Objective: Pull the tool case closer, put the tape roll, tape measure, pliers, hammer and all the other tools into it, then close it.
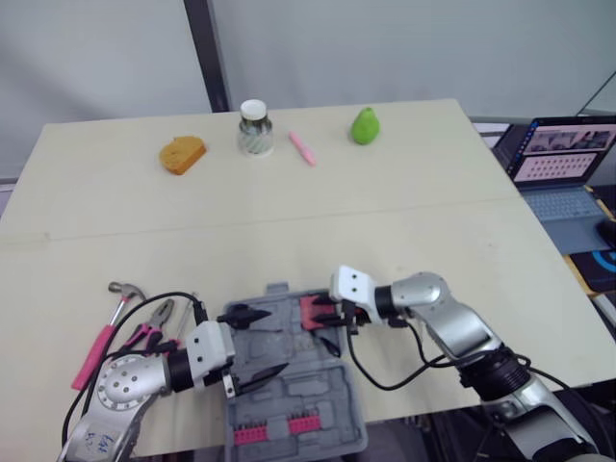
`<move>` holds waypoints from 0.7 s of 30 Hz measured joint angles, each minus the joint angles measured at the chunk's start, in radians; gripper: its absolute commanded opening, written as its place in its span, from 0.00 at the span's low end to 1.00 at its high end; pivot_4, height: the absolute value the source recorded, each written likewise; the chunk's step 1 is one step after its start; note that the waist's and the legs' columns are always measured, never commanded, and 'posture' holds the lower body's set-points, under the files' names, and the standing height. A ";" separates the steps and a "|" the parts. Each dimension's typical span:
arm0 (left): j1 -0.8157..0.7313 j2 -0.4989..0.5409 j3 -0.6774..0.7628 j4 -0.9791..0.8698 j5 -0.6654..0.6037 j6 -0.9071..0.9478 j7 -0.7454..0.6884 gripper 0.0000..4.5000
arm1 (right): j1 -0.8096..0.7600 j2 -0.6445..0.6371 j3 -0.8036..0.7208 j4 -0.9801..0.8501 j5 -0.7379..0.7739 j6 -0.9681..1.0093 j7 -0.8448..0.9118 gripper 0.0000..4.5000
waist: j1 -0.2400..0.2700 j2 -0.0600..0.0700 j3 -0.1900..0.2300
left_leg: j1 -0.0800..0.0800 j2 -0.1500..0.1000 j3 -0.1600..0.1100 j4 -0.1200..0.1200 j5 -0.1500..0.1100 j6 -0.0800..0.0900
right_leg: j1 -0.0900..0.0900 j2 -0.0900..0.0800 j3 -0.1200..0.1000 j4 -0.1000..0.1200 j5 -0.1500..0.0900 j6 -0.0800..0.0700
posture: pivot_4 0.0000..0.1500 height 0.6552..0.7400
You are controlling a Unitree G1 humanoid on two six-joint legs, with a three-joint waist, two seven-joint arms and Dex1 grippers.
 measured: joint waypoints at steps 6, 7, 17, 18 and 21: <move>-0.001 0.002 0.000 0.000 0.000 0.004 0.000 1.00 | -0.046 0.000 0.018 0.090 -0.014 -0.087 0.041 0.35 | 0.000 0.000 0.000 | 0.003 0.000 0.000 0.000 0.000 0.000 | 0.003 0.000 0.000 0.000 0.000 0.000 | 1.00 1.00; -0.001 0.002 0.000 0.000 0.000 0.005 0.000 1.00 | -0.050 0.002 0.019 0.103 -0.016 -0.102 0.045 0.35 | 0.000 0.000 0.000 | 0.003 0.000 0.000 0.000 0.000 0.000 | 0.003 0.000 0.000 0.000 0.000 0.000 | 1.00 1.00; -0.003 0.002 -0.001 -0.001 0.000 0.013 0.001 1.00 | -0.080 0.026 0.017 0.204 -0.020 -0.162 0.094 0.35 | 0.000 -0.001 0.000 | 0.004 0.000 0.000 0.000 0.000 0.000 | 0.004 0.000 0.000 0.000 0.000 0.000 | 1.00 1.00; -0.003 0.001 -0.001 -0.001 0.000 0.014 0.002 1.00 | -0.080 0.031 0.015 0.212 -0.019 -0.167 0.097 0.35 | 0.000 -0.001 0.000 | 0.004 0.000 0.000 0.000 0.000 0.000 | 0.004 0.000 0.000 0.000 0.000 0.000 | 1.00 1.00; -0.003 0.001 -0.001 -0.001 0.000 0.017 0.002 1.00 | -0.079 0.048 0.011 0.243 -0.016 -0.172 0.103 0.35 | 0.000 -0.001 -0.001 | 0.004 0.000 0.000 0.000 0.000 0.000 | 0.004 0.000 0.000 0.001 0.000 0.000 | 1.00 1.00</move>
